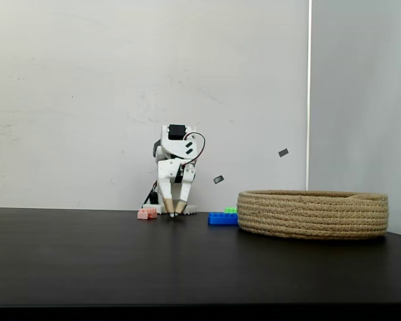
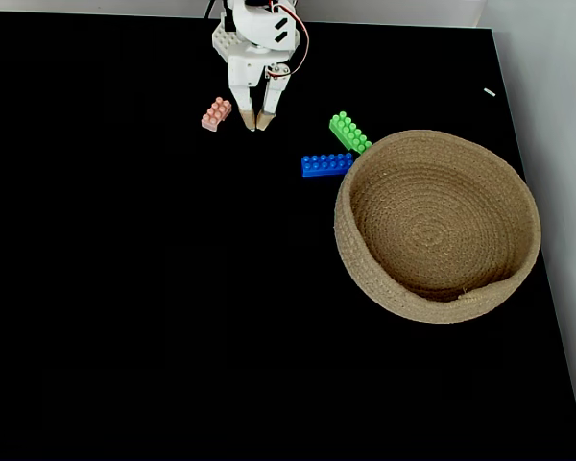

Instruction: Place the lego blocks in the tray

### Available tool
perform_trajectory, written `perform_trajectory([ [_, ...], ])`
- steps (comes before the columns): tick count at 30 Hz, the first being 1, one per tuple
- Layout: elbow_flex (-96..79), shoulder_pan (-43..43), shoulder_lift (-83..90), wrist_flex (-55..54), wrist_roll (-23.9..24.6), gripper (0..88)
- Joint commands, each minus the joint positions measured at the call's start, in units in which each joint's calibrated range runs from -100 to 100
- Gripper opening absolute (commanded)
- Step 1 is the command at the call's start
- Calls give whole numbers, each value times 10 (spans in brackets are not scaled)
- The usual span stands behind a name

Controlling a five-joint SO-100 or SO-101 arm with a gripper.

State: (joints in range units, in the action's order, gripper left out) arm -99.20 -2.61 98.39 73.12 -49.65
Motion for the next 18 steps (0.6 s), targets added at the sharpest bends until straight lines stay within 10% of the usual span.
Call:
perform_trajectory([
  [1,-8,-1,4,5,-2,0],
  [18,-8,-3,4,5,20,0],
])
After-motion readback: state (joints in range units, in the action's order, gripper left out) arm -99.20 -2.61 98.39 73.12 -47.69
